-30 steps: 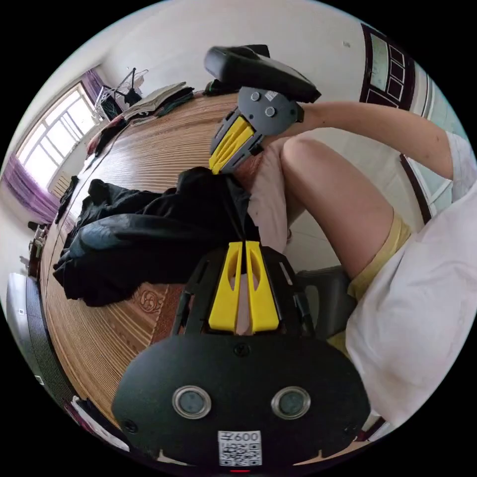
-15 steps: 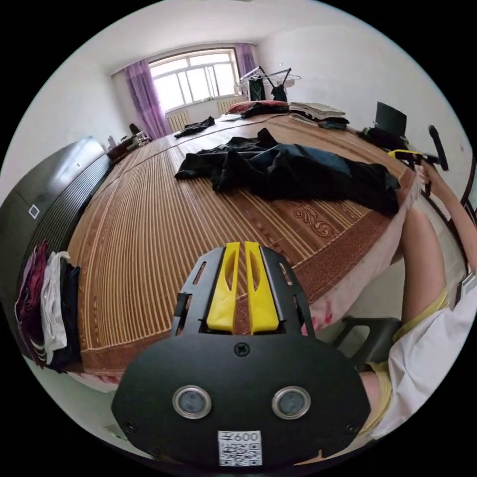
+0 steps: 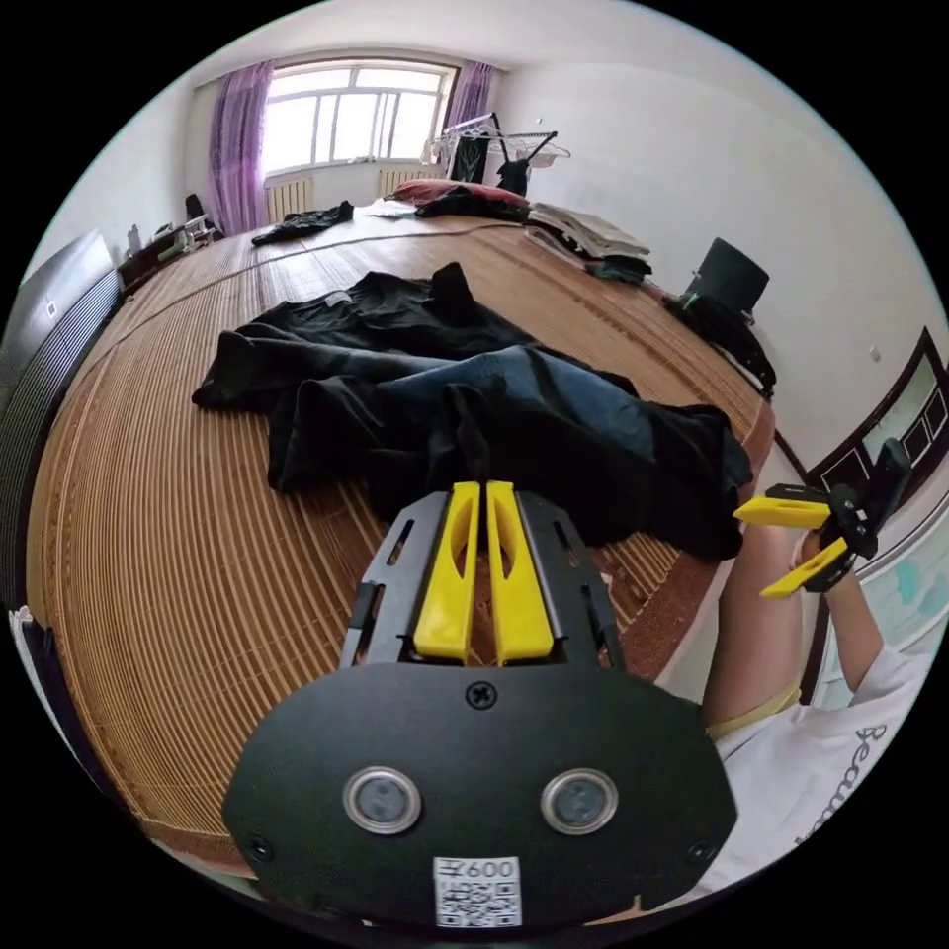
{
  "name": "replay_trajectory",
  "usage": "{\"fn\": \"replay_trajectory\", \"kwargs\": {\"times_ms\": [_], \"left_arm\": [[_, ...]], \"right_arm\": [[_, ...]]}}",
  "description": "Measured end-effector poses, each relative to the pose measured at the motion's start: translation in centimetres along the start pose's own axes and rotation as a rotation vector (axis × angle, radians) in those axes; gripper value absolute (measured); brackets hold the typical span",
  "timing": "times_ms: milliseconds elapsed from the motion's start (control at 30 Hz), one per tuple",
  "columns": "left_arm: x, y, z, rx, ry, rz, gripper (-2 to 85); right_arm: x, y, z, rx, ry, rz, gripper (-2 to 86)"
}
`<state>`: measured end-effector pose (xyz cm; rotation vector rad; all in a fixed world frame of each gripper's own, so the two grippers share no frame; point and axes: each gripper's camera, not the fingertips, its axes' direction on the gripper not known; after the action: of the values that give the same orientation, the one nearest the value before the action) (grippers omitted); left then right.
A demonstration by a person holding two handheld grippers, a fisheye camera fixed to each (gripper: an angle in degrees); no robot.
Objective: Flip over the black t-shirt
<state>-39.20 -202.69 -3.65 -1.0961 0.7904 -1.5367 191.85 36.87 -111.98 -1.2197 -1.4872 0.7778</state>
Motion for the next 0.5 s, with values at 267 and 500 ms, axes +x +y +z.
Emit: {"fn": "replay_trajectory", "kwargs": {"times_ms": [267, 500], "left_arm": [[14.6, -0.4, -23.2, 0.225, 0.197, 0.039, 2.0], [26.4, 0.2, -34.1, 0.257, 0.181, 0.04, 1.9]], "right_arm": [[-3.6, 0.4, 3.2, 0.059, 0.041, -0.049, 14.4], [-13.5, 0.5, 12.8, -0.002, 0.329, -0.266, 11.2]]}}
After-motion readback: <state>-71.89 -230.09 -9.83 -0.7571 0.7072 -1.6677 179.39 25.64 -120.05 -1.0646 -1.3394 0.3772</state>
